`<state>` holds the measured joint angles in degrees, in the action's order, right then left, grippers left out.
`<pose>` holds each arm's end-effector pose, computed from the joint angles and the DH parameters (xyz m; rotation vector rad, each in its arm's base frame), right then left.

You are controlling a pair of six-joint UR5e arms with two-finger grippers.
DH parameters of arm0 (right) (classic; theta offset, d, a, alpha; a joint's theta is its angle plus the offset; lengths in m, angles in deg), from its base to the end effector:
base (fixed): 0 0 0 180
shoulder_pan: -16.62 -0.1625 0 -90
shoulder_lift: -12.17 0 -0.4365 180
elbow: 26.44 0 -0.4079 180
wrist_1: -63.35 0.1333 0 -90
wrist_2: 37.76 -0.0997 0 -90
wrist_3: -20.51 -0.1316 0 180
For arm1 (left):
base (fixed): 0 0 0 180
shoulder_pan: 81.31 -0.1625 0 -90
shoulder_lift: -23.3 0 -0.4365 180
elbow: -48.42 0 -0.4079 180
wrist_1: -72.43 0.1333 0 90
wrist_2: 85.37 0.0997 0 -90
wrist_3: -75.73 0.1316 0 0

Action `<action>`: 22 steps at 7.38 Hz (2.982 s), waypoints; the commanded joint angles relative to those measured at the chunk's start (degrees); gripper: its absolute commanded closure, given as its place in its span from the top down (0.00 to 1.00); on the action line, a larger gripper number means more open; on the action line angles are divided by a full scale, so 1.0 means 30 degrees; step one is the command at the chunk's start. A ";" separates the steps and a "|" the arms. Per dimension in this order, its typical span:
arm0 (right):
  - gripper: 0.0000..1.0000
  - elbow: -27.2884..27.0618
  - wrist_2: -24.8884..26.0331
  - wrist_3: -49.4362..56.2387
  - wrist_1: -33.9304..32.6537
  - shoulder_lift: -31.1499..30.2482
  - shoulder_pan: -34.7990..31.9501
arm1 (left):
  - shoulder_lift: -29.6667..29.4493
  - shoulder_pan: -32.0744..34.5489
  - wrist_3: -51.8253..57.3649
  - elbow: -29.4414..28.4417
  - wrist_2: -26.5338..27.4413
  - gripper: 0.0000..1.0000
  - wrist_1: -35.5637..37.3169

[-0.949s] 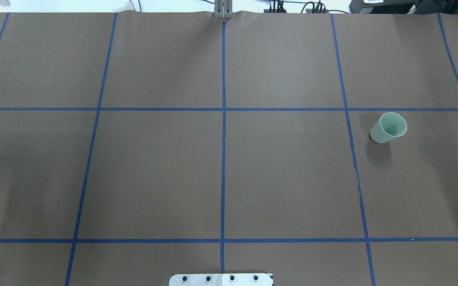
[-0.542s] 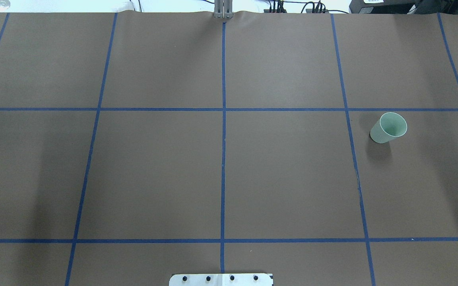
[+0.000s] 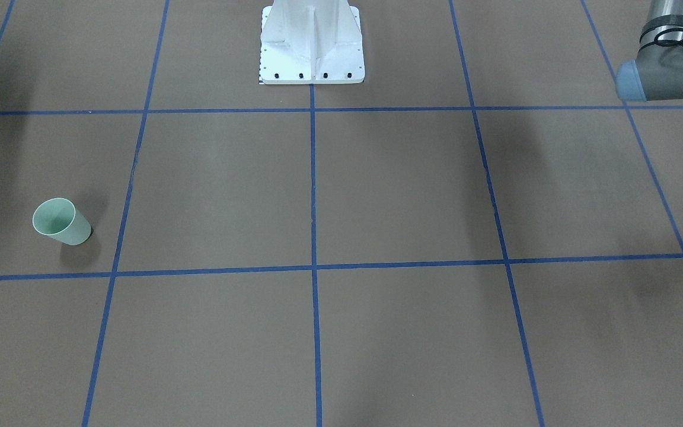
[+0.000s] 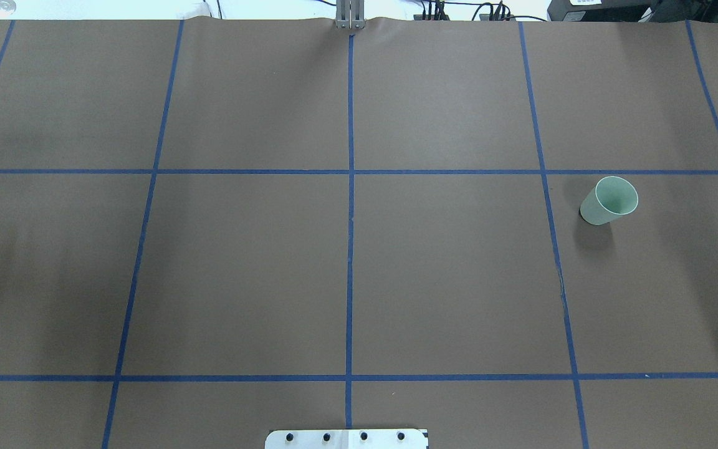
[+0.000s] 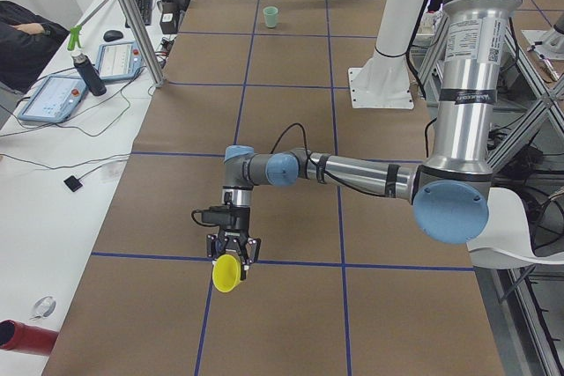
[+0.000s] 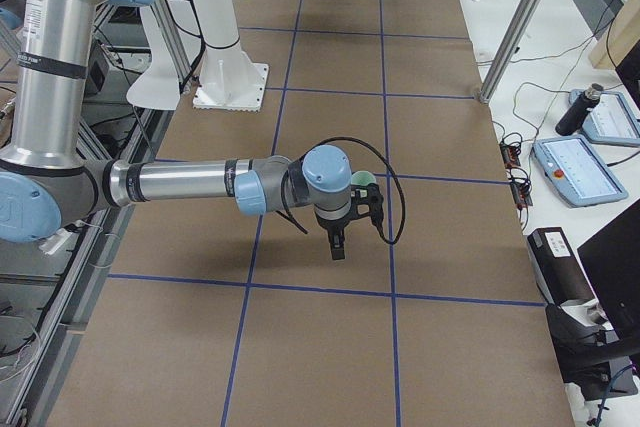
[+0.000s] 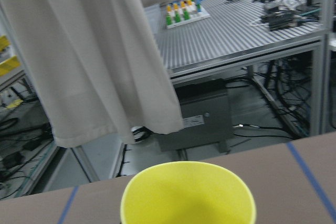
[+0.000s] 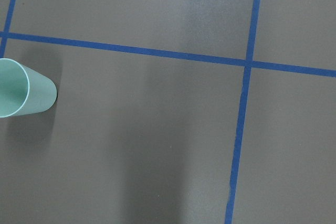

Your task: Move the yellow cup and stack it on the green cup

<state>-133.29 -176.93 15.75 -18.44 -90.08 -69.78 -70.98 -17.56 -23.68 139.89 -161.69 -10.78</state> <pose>0.0066 -0.4315 0.6181 0.1468 -0.8674 -0.0770 0.0895 -0.5533 0.6866 0.2186 -0.1339 -1.2683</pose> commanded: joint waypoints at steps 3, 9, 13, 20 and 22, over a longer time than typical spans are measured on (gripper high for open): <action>1.00 0.0170 0.0131 -0.0025 -0.0071 -0.0074 0.0000 | -0.2526 -0.0184 0.5459 -0.0050 0.0009 0.00 -0.8069; 1.00 0.0082 -0.0190 -0.0374 -0.0071 0.0600 0.0058 | -0.5536 -0.5097 0.9057 0.0184 -0.0196 0.00 -1.5067; 1.00 0.0052 -0.2006 -0.5326 0.0338 0.2702 0.2749 | -0.9287 -0.7003 1.2264 0.0302 -0.2130 0.00 -1.5213; 1.00 0.1074 -0.2652 -0.5621 0.0750 0.7298 0.6203 | -1.0261 -0.8996 1.9018 0.0214 -0.9803 0.00 -2.0744; 0.99 0.2041 -0.1548 -0.8560 0.0895 1.0106 0.8279 | -1.0086 -0.9588 1.8988 0.0388 -0.9776 0.00 -2.1395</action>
<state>-128.96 -183.95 -4.24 -16.06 -65.14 -49.04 -101.61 -45.31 33.20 140.77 -190.72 -73.78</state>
